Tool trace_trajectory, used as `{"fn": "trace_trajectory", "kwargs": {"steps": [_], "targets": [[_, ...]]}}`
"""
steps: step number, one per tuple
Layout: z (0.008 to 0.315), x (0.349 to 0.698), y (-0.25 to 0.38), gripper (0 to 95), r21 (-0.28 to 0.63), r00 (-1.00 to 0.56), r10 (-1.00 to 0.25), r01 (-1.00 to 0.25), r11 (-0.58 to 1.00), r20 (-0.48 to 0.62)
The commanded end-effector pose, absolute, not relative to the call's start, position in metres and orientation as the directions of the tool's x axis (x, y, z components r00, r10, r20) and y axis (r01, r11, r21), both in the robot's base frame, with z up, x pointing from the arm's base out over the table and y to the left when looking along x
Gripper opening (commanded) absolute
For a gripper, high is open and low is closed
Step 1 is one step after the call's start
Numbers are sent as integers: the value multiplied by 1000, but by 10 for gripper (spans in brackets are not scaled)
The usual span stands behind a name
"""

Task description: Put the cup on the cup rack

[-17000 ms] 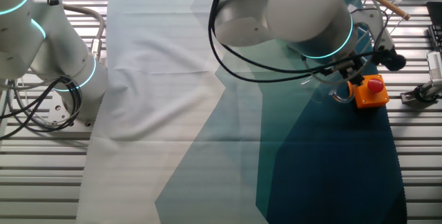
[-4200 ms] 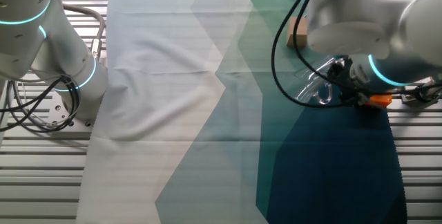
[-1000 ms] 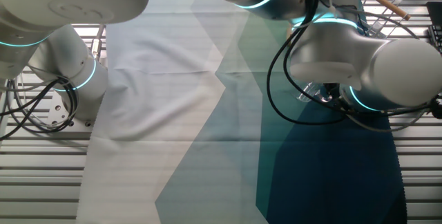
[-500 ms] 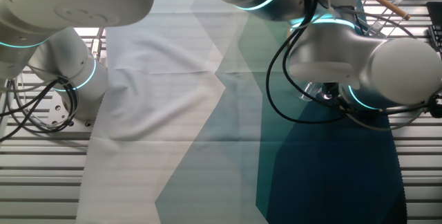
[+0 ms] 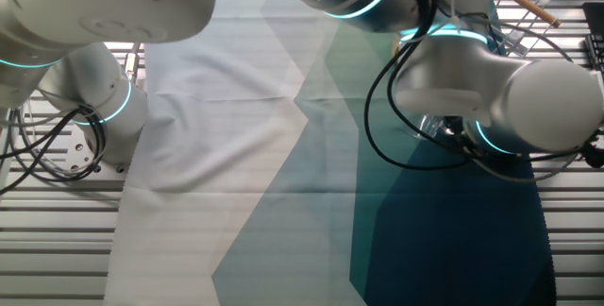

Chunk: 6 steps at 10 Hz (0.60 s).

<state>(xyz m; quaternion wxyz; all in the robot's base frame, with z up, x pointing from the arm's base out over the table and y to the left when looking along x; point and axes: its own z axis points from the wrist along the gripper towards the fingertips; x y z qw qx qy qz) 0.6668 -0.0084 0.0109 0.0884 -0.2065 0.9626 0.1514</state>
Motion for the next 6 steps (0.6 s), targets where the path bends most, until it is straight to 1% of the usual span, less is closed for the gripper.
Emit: {"fn": "trace_trajectory", "kwargs": {"steps": [1,2,4,6], "targets": [[8,664,-8,0,285,-904,-359,-416,864,-231],[9,663,-8,0,344,-914,-321,-392,853,-247],[11,663,-7,0,345,-921,-305,-376,860,-243],[17,661,-4,0,328,-924,-319,-374,868,-209]]}}
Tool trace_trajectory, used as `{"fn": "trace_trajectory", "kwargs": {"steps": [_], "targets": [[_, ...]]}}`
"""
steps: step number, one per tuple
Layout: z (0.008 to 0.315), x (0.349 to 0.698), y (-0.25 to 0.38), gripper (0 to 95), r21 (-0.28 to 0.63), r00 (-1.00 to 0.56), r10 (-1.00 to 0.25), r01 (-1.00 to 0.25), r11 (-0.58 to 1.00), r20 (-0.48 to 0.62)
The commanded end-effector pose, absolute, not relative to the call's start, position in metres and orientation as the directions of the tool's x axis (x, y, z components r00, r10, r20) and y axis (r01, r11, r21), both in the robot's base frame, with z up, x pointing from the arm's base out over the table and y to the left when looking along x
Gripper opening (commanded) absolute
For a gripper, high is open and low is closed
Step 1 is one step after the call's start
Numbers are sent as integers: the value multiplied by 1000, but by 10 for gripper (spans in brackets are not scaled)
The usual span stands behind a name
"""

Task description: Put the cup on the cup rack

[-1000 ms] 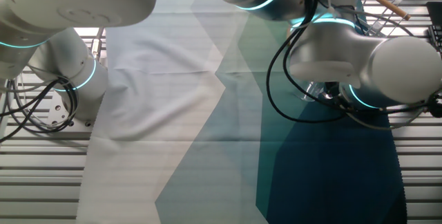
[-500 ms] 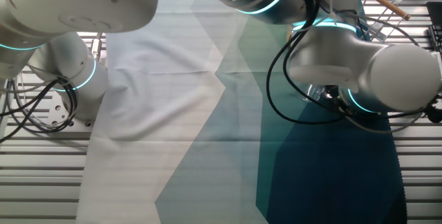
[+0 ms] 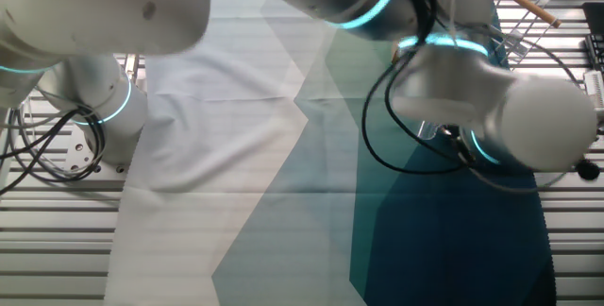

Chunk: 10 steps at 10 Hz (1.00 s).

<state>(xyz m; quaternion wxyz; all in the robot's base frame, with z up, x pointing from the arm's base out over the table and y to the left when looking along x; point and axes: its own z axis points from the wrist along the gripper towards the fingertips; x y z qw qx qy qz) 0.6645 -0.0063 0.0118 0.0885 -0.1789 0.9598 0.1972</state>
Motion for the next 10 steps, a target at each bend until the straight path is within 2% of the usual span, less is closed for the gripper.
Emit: {"fn": "trace_trajectory", "kwargs": {"steps": [1,10], "targets": [[20,660,-3,0,301,-925,-331,-375,877,-190],[50,669,16,0,266,-931,-352,-364,893,-94]]}}
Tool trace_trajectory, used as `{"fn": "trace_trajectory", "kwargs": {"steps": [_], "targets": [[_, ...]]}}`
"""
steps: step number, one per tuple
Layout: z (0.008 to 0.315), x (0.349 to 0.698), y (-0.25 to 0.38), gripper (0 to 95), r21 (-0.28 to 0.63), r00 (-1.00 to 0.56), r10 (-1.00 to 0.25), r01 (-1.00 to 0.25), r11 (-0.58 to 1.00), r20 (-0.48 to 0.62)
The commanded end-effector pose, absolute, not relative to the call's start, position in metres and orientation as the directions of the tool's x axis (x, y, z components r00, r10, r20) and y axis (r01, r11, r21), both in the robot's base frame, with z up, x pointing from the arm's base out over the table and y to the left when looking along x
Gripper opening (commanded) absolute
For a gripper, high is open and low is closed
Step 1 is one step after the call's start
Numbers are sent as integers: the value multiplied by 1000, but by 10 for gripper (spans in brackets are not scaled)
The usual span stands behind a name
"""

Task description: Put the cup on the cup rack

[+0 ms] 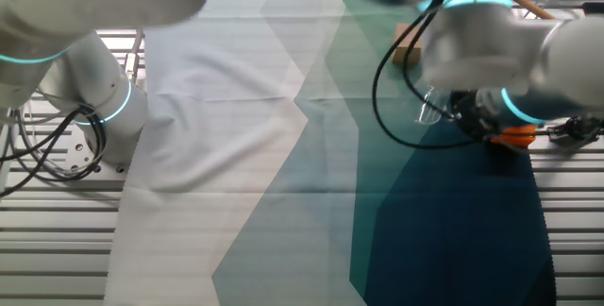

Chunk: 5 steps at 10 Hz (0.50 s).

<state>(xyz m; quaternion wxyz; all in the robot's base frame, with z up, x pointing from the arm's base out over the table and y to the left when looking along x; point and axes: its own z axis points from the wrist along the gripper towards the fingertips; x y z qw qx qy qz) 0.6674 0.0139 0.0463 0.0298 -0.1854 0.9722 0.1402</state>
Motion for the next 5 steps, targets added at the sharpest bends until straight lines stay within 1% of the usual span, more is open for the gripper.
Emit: {"fn": "trace_trajectory", "kwargs": {"steps": [1,5], "targets": [[53,671,18,0,265,-932,-352,-361,894,-83],[56,671,18,0,244,-930,-366,-364,899,-39]]}}
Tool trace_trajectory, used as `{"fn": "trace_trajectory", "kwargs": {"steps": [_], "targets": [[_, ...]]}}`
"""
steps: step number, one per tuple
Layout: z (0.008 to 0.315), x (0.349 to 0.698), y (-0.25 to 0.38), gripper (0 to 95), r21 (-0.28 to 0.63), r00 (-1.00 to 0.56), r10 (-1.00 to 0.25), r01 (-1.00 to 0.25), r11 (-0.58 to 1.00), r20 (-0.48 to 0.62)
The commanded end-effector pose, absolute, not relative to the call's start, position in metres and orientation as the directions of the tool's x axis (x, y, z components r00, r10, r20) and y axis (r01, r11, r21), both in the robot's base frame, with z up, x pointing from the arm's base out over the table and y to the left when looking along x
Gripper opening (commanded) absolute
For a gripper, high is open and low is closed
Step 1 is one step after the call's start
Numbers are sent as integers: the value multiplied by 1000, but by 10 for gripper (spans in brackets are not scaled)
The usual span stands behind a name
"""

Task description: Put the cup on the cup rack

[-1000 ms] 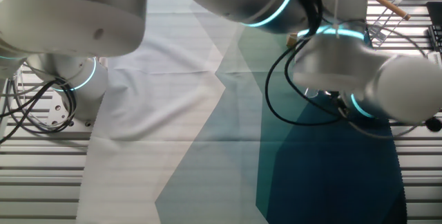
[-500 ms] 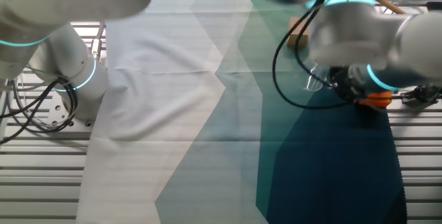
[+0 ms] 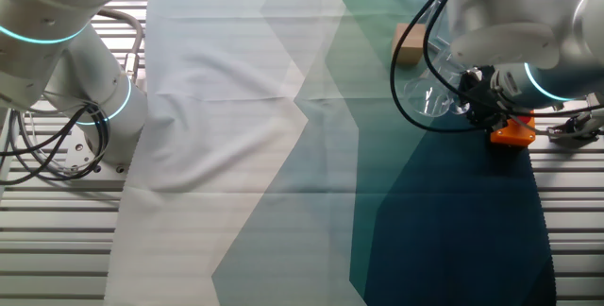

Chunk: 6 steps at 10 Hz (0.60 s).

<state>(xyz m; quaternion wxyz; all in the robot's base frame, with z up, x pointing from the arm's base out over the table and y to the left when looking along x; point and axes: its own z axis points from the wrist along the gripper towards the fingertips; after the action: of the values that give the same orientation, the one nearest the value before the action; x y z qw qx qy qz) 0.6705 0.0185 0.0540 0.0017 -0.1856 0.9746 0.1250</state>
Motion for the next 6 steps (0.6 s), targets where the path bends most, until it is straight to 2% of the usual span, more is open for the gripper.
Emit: {"fn": "trace_trajectory", "kwargs": {"steps": [1,6], "targets": [[56,670,18,0,243,-929,-367,-365,899,-36],[67,662,18,0,237,-929,-370,-363,901,-17]]}}
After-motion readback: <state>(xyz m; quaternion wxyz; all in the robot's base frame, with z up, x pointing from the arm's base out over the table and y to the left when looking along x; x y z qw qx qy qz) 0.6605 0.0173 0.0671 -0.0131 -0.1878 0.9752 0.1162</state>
